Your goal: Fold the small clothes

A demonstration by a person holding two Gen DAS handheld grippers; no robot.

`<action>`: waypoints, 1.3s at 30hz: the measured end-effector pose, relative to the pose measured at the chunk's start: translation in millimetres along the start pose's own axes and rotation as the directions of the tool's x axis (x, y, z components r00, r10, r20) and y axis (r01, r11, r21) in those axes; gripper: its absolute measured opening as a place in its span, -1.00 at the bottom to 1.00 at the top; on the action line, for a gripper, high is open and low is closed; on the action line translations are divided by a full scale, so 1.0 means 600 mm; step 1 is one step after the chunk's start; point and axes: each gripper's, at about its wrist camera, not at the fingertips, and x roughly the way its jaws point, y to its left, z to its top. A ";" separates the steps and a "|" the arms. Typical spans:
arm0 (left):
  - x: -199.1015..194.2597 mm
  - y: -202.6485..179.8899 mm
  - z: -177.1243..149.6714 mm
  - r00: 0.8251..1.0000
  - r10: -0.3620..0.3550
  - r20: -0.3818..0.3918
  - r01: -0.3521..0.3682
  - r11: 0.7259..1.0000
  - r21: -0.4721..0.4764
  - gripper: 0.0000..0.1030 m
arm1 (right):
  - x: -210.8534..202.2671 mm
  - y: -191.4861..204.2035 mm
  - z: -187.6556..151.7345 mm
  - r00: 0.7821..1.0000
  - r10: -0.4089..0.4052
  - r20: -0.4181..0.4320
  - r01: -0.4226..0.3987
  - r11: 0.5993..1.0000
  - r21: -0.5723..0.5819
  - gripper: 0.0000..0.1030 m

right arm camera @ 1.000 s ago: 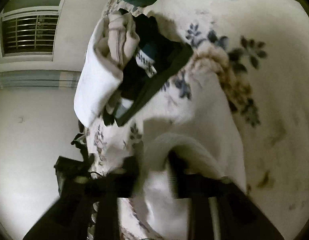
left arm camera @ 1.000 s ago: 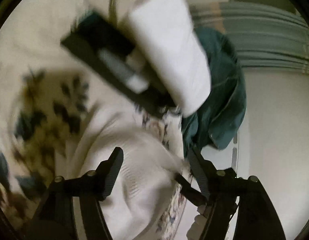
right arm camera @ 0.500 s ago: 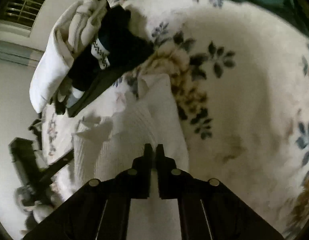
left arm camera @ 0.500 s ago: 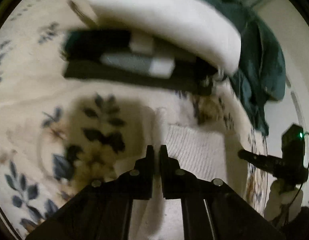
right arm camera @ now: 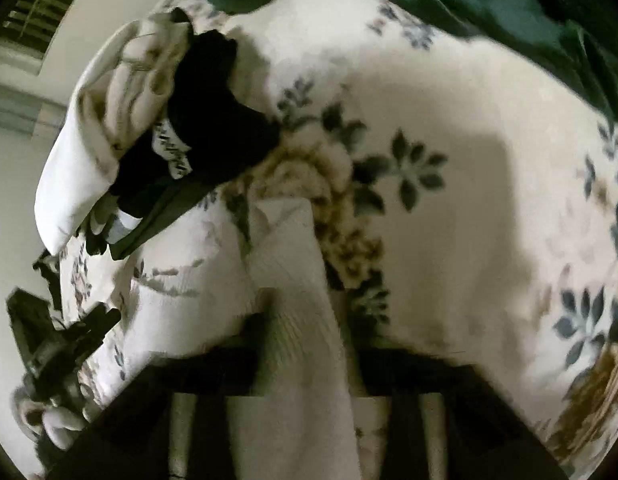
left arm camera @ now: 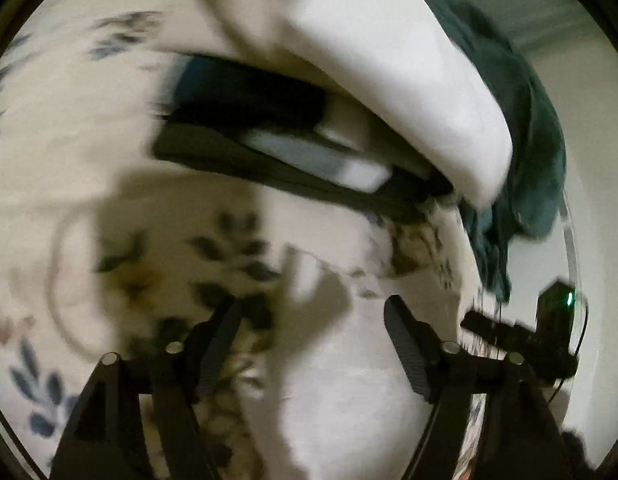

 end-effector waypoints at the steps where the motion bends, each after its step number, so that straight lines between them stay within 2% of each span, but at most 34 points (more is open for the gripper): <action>1: 0.024 -0.013 -0.001 0.999 0.005 -0.033 -0.005 1.000 0.021 0.26 | 0.015 0.004 0.000 0.999 -0.009 -0.036 0.009 1.000 -0.014 0.17; 2: 0.037 -0.021 -0.004 0.999 0.022 -0.032 -0.021 0.999 0.035 -0.08 | 0.021 0.007 -0.003 0.998 -0.016 -0.054 0.015 1.000 -0.022 0.13; 3: 0.055 -0.032 -0.009 0.997 0.060 -0.045 -0.057 0.996 0.064 -0.89 | 0.028 0.012 -0.007 0.998 -0.010 -0.060 0.008 0.999 -0.037 -0.49; 4: 0.056 -0.040 -0.014 0.996 0.077 -0.034 -0.074 0.994 0.078 -0.87 | 0.026 0.019 -0.012 0.999 -0.022 -0.039 0.020 0.998 -0.051 -0.89; 7: 0.008 -0.047 -0.016 0.992 0.095 0.083 -0.100 0.992 0.070 -0.88 | -0.016 0.041 -0.017 0.997 -0.025 0.068 0.031 0.995 -0.092 -0.91; 10: -0.016 -0.002 0.009 0.989 0.111 0.098 -0.111 0.994 0.000 -0.88 | -0.039 0.049 0.010 0.989 -0.038 0.143 0.052 0.994 -0.098 -0.92; 12: 0.009 0.027 0.027 0.988 0.143 0.055 -0.142 0.989 -0.032 -0.87 | -0.008 0.043 0.035 0.994 -0.044 0.102 0.052 0.996 -0.073 -0.92; 14: 0.023 0.039 0.032 0.994 0.108 -0.015 -0.109 0.993 -0.050 -0.79 | 0.030 0.036 0.046 0.999 -0.044 0.004 0.044 0.997 -0.069 -0.91; 15: 0.017 0.041 0.029 0.995 0.093 -0.022 -0.094 0.994 -0.056 -0.75 | 0.044 0.030 0.047 0.998 -0.036 -0.050 0.033 0.997 -0.067 -0.90; 16: 0.004 0.040 0.023 0.997 0.077 -0.025 -0.079 0.995 -0.059 -0.51 | 0.042 0.021 0.042 0.996 -0.022 -0.083 0.017 0.998 -0.066 -0.76; 17: -0.014 0.041 0.011 0.999 0.043 -0.024 -0.045 0.997 -0.062 -0.41 | 0.034 0.017 0.035 0.996 -0.008 -0.088 0.002 0.998 -0.069 -0.63; 18: -0.044 0.044 -0.015 1.000 -0.006 -0.003 0.006 0.998 -0.070 -0.20 | 0.010 0.006 0.019 0.997 0.023 -0.078 -0.029 0.997 -0.076 -0.27; 19: -0.063 0.045 -0.040 1.000 -0.020 0.008 0.021 0.997 -0.078 0.08 | -0.007 -0.004 0.004 0.997 0.038 -0.066 -0.043 0.996 -0.079 0.03; 20: -0.076 0.047 -0.065 1.000 -0.024 0.012 0.025 0.996 -0.087 0.10 | -0.030 -0.021 -0.023 0.997 0.060 -0.057 -0.065 0.995 -0.072 0.10; 22: -0.092 0.056 -0.130 0.999 -0.033 -0.017 0.030 0.993 -0.118 0.10 | -0.043 -0.044 -0.070 0.988 0.114 -0.099 -0.119 0.992 -0.048 0.13; 24: -0.086 0.068 -0.195 0.997 -0.041 -0.062 0.030 0.984 -0.175 0.10 | -0.036 -0.066 -0.132 0.969 0.161 -0.186 -0.165 0.986 -0.007 0.13; 27: -0.063 0.075 -0.246 0.997 -0.059 -0.056 0.044 0.969 -0.242 0.02 | -0.002 -0.089 -0.199 0.934 0.237 -0.267 -0.220 0.971 0.094 0.13; 28: -0.056 0.070 -0.253 0.997 -0.072 -0.030 0.062 0.965 -0.254 -0.49 | 0.011 -0.096 -0.215 0.924 0.275 -0.266 -0.246 0.959 0.139 0.09; 29: -0.053 0.065 -0.260 0.997 -0.077 -0.003 0.073 0.963 -0.259 -0.79 | 0.017 -0.099 -0.225 0.920 0.300 -0.251 -0.265 0.950 0.165 -0.06; 30: -0.058 0.057 -0.261 0.999 -0.031 0.015 0.034 0.969 -0.243 -0.81 | 0.020 -0.100 -0.235 0.919 0.331 -0.216 -0.292 0.937 0.191 -0.77; 31: -0.071 0.053 -0.260 0.999 0.002 0.037 0.006 0.973 -0.229 -0.89 | 0.017 -0.096 -0.239 0.929 0.319 -0.190 -0.283 0.939 0.193 -0.83; 32: -0.082 0.051 -0.259 0.997 0.048 0.055 -0.035 0.975 -0.219 -0.89 | 0.006 -0.092 -0.240 0.948 0.279 -0.150 -0.252 0.951 0.178 -0.86; 35: -0.095 0.064 -0.262 0.993 0.101 0.053 -0.086 0.969 -0.230 -0.90 | -0.035 -0.083 -0.231 0.993 0.103 -0.058 -0.096 0.989 0.109 -0.95; 36: -0.090 0.069 -0.266 0.993 0.108 0.040 -0.097 0.971 -0.221 -0.90 | -0.034 -0.090 -0.227 0.993 0.093 -0.070 -0.085 0.990 0.117 -0.95; 38: -0.082 0.083 -0.265 0.999 0.054 -0.004 -0.054 0.972 -0.227 -0.89 | -0.015 -0.095 -0.220 0.974 0.141 -0.176 -0.118 0.984 0.134 -0.95; 39: -0.081 0.080 -0.264 0.999 0.040 -0.026 -0.045 0.974 -0.221 -0.82 | -0.019 -0.091 -0.216 0.975 0.129 -0.180 -0.108 0.987 0.120 -0.93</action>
